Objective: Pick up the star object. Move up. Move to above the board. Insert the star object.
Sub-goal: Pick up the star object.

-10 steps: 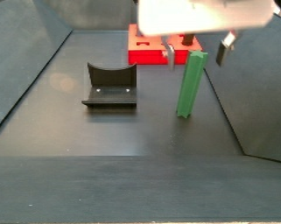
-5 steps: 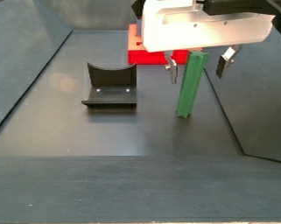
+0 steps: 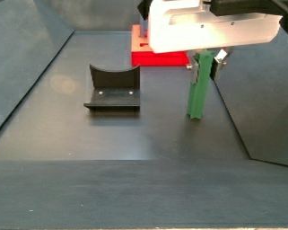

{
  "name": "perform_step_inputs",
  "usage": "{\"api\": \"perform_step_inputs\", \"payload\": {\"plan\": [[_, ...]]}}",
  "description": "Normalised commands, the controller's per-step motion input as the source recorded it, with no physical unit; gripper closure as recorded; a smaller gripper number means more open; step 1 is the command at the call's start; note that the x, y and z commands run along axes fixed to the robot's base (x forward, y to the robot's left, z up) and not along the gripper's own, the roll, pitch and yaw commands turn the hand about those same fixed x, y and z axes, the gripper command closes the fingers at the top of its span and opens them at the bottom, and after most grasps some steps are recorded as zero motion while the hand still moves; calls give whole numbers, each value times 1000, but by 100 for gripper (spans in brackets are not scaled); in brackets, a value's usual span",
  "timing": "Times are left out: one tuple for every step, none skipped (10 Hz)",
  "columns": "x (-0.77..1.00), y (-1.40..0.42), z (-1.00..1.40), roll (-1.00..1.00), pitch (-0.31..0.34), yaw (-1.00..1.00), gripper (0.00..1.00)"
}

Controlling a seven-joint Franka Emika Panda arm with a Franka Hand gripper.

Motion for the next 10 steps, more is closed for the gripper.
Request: {"api": "perform_step_inputs", "payload": {"plan": [[0,0,0,0,0,0,100],[0,0,0,0,0,0,100],[0,0,0,0,0,0,100],[0,0,0,0,0,0,100],[0,0,0,0,0,0,100],[0,0,0,0,0,0,100],[0,0,0,0,0,0,100],[0,0,0,0,0,0,100],[0,0,0,0,0,0,100],[0,0,0,0,0,0,100]]}}
